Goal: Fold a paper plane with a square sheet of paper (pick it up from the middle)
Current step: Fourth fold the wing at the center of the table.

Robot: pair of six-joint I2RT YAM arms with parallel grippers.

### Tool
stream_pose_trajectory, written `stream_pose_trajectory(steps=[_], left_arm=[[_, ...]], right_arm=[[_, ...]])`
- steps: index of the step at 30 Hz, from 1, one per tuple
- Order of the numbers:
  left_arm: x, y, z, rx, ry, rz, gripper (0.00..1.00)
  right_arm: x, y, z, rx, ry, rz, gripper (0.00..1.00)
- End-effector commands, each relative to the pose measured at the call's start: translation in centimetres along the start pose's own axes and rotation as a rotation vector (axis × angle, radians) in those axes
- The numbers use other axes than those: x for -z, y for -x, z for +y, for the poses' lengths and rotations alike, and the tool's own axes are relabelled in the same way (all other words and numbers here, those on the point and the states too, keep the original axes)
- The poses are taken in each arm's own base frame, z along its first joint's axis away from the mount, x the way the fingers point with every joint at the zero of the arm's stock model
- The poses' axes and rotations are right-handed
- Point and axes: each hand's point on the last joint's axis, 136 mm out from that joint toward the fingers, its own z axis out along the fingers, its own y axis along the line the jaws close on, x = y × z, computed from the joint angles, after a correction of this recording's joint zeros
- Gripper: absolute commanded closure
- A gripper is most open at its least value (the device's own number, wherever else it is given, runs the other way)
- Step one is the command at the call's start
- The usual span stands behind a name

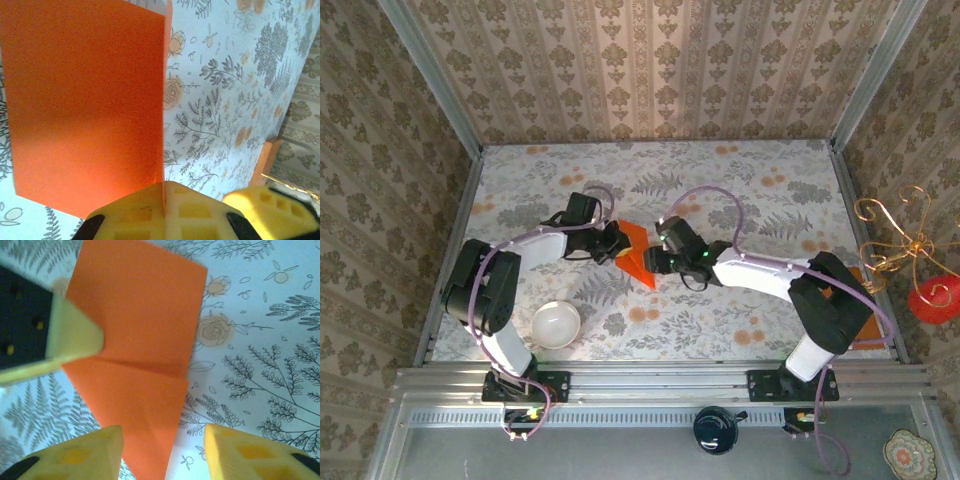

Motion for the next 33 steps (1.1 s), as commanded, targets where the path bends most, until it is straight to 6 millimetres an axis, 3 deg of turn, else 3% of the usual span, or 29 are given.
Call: stream_pose_trajectory(steps=[1,9,17,33], left_arm=[[0.1,-0.4,0.4,0.062,0.083,-0.02,0.98],[-0.4,-0.3,0.4,0.096,0.105,-0.028,0.98],[-0.5,-0.5,0.5,0.114,0.106,-0.027,0.98],[-0.5,-0.8,1.1,0.127,0.123,-0.021,0.97]], right_arm=[[0.3,-0.4,-0.8,0.145,-0.167,-0.03,0.49],[-1.9,-2.0,2.1,0.244,-0.17,-0.008,0.5],[-3.5,-2.7,1.8,0.23,-0.197,-0.004,0.54],[-4.1,-2.5,1.5,0.266,-0.221,-0.019,0.68]])
